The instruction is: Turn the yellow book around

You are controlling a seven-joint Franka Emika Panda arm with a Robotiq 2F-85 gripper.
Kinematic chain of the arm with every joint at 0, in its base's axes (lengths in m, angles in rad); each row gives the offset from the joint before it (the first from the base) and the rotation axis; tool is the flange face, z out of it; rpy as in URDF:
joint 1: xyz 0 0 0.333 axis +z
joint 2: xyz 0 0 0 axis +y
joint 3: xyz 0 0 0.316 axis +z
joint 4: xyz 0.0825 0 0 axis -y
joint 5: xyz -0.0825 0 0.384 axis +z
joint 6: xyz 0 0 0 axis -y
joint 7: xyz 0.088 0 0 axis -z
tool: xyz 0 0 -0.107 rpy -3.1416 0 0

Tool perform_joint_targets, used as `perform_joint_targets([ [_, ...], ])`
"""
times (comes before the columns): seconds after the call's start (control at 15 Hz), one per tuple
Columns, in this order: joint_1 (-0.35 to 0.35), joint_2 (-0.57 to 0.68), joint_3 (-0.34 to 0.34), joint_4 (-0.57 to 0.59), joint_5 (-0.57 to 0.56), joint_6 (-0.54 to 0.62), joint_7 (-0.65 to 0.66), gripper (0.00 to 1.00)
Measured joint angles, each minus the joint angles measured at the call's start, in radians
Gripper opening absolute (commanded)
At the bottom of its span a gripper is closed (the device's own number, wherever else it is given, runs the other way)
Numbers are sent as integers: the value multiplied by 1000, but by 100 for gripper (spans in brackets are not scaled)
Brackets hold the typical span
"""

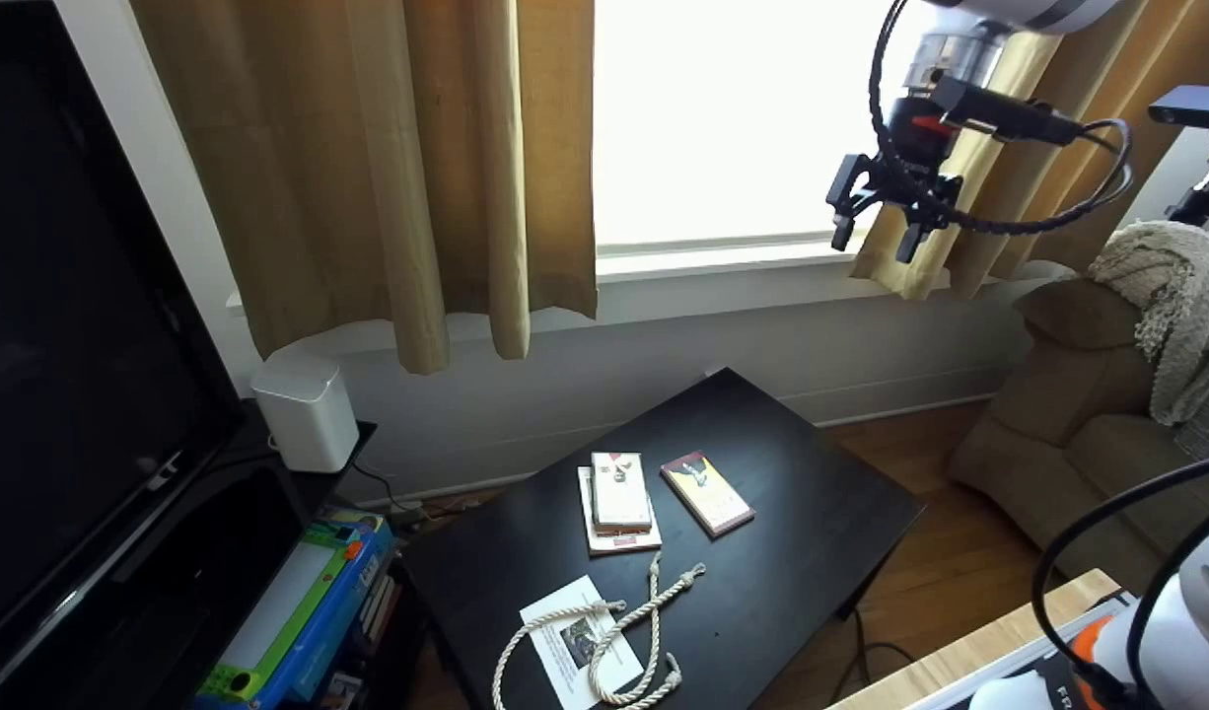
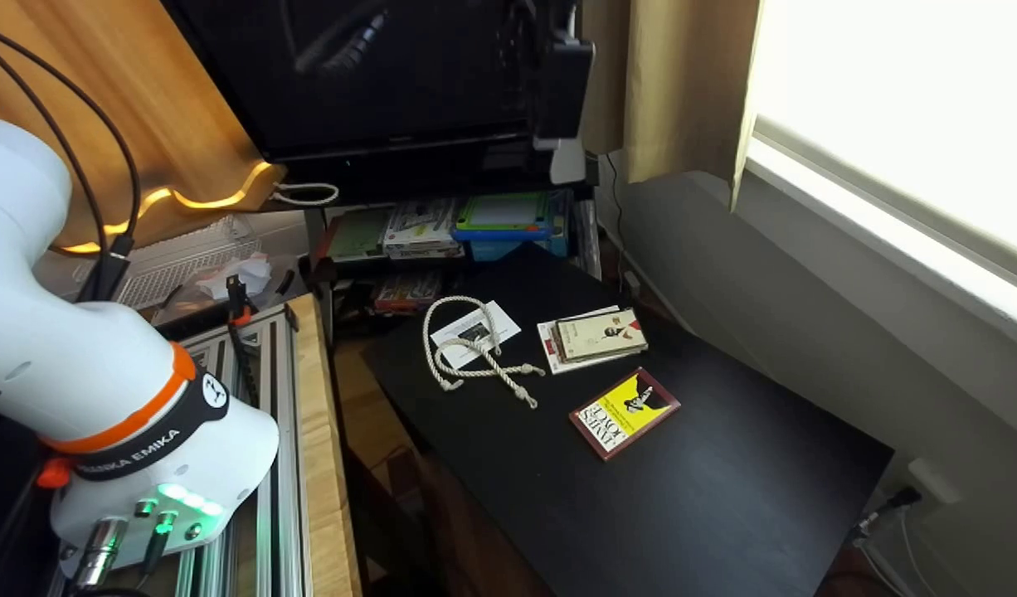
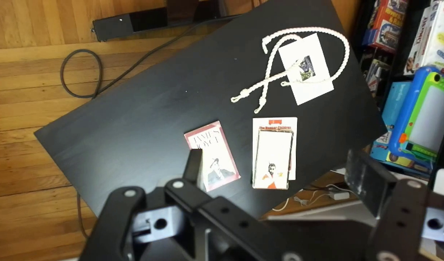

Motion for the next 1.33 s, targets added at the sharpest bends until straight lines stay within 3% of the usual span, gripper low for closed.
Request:
perform_joint_targets([
  [0.87,32,432,123,-92,-17,636,-79,100],
  [1.33,33,468,126,-81,-19,662,-80,100],
])
